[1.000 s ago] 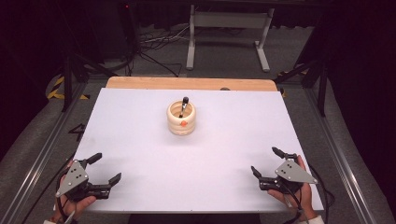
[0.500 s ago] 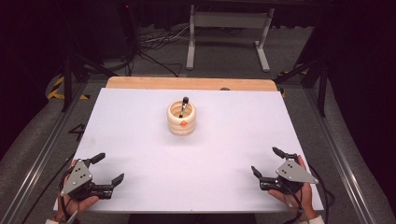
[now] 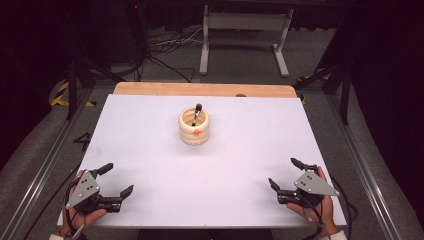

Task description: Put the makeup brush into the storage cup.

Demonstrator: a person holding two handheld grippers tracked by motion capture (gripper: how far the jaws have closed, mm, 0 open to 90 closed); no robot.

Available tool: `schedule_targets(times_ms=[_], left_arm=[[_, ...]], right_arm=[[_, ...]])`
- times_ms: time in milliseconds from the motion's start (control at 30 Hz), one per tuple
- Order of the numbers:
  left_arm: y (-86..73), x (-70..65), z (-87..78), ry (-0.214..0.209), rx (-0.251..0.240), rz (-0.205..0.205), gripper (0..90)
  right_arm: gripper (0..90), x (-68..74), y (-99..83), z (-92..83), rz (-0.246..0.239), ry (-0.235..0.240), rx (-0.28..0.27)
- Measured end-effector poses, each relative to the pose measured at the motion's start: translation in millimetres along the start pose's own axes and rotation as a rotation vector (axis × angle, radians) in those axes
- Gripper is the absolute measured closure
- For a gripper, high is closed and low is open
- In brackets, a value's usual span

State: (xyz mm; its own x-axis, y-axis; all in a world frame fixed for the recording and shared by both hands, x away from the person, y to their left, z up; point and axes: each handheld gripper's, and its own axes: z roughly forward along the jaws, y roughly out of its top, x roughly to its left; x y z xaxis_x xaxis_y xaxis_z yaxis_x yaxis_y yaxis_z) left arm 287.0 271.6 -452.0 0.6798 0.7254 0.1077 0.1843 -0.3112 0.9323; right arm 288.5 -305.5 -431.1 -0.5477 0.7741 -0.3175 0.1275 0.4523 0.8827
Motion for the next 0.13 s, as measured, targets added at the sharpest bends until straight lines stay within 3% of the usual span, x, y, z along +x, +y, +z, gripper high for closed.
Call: schedule_targets(times_ms=[133], left_arm=[[0.3,0.1,0.7,0.007,0.000,0.000,6.8]], right_arm=[[7.8,0.2,-0.4,0.4,0.004,0.003,0.000]])
